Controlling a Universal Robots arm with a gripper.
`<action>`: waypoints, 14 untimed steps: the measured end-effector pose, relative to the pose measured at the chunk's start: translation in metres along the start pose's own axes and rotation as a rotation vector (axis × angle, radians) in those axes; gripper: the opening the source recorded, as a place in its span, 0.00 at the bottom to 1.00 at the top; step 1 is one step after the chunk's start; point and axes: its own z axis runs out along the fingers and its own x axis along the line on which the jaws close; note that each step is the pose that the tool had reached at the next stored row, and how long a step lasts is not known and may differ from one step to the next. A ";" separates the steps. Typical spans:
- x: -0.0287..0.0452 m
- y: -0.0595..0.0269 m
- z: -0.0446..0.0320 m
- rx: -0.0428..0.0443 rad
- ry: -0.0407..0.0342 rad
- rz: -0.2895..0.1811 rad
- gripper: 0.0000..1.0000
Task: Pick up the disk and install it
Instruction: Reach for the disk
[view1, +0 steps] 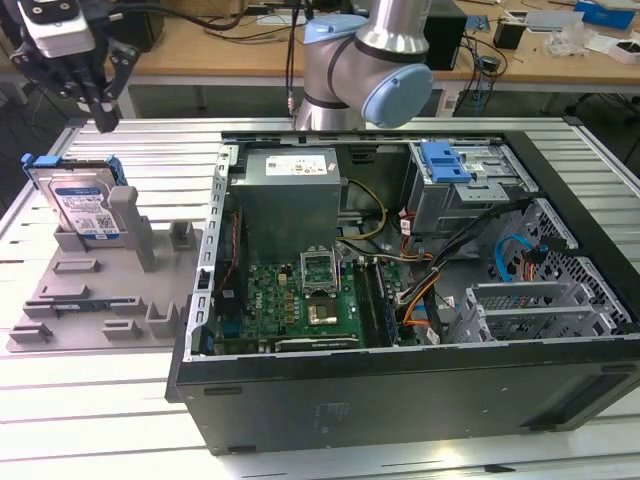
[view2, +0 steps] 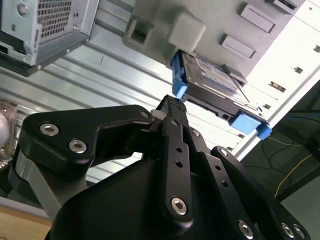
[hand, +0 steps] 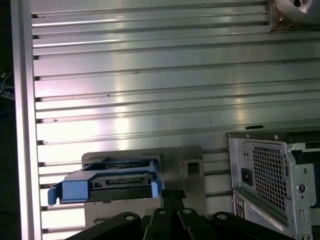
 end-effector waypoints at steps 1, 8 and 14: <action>0.0038 0.0007 0.0001 -0.0002 0.0001 0.000 0.11; 0.0359 0.0077 0.0008 -0.0023 0.0003 0.000 0.11; 0.0650 0.0164 0.0017 -0.0028 0.0002 0.000 0.11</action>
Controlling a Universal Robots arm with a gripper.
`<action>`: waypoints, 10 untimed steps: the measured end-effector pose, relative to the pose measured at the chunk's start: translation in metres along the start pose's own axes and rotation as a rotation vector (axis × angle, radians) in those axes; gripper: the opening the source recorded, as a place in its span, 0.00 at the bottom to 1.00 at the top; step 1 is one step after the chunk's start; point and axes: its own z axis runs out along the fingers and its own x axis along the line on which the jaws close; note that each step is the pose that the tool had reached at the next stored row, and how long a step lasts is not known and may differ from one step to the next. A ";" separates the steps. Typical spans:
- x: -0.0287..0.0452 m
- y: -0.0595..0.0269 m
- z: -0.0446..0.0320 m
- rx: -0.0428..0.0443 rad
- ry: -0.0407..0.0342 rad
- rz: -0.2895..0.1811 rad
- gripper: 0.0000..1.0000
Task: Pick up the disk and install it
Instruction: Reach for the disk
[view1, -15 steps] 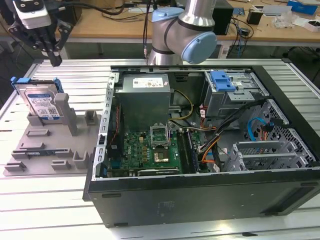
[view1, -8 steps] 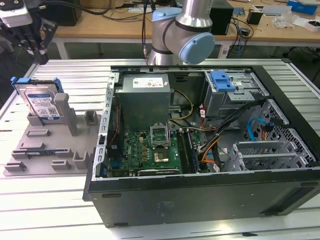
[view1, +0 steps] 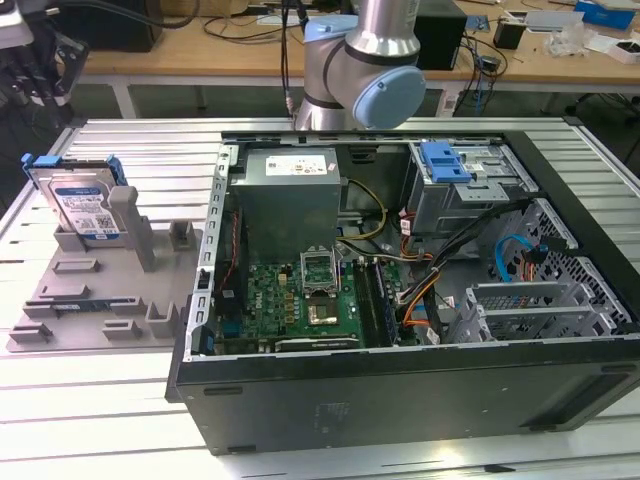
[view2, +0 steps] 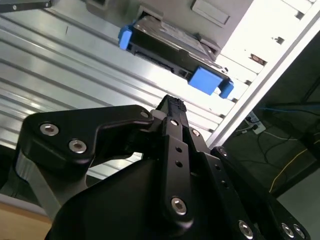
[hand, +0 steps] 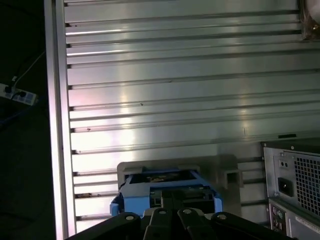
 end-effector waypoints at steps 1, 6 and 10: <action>0.0077 0.0032 0.0005 0.0000 0.0000 0.000 0.11; 0.0094 0.0054 0.0006 0.0008 0.0001 0.000 0.11; 0.0094 0.0054 0.0006 0.0010 0.0000 0.000 0.11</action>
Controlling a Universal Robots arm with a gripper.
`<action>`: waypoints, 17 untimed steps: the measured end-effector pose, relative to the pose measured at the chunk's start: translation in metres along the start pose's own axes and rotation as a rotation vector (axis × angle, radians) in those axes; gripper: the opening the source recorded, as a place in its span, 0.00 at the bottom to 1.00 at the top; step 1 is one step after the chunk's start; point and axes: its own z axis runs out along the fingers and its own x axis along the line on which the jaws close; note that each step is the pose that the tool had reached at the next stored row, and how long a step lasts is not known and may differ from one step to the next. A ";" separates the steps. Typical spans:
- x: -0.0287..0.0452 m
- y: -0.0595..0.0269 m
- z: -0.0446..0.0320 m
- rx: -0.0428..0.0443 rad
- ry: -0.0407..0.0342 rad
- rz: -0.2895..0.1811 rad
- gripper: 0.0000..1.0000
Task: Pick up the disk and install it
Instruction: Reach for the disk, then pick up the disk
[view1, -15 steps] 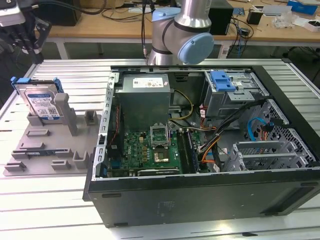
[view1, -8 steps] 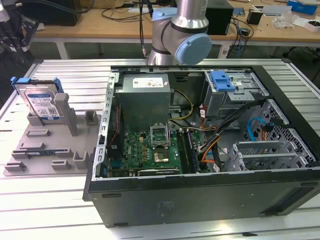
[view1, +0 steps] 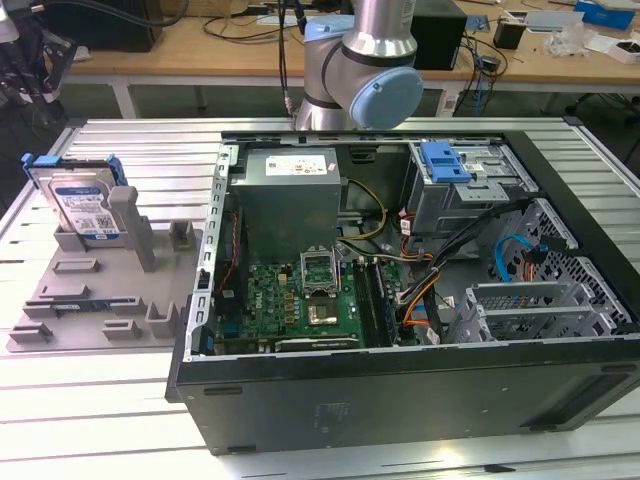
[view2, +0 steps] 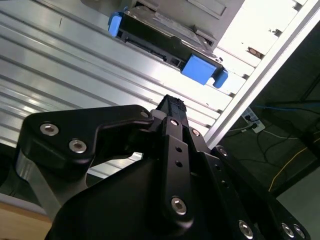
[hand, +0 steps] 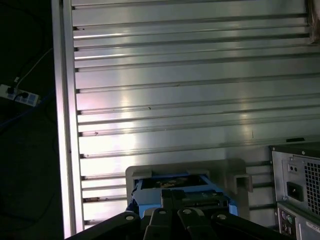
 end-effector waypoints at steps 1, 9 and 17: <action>0.0000 0.0000 0.0000 0.0000 0.0000 0.000 0.11; 0.0000 0.0000 0.0000 0.0007 -0.0001 0.000 0.11; 0.0000 0.0000 0.0000 0.0015 -0.0001 0.000 0.11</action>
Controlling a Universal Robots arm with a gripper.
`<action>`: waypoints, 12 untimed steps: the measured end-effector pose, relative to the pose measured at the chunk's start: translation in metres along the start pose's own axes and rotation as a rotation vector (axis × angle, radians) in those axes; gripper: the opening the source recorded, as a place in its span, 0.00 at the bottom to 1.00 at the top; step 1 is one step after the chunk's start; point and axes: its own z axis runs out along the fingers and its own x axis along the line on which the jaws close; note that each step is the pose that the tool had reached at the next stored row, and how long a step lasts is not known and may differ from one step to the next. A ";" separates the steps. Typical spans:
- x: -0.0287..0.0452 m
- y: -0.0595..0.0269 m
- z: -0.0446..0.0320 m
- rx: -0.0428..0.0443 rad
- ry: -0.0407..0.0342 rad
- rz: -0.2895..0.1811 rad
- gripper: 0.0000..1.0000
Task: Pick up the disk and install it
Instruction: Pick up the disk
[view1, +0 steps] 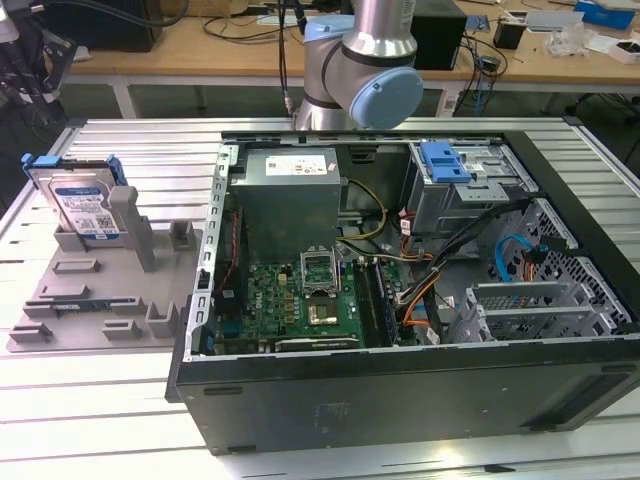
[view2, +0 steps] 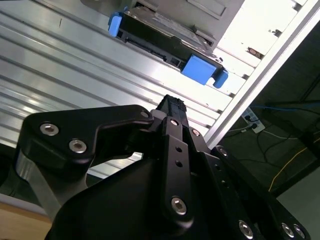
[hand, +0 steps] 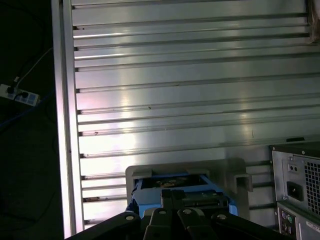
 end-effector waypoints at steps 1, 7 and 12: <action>0.0000 0.0000 0.0000 0.0001 0.0000 0.000 0.11; 0.0000 0.0000 0.0000 0.0004 0.0000 0.000 0.11; -0.0024 -0.0001 0.0000 0.0014 0.0086 -0.004 0.11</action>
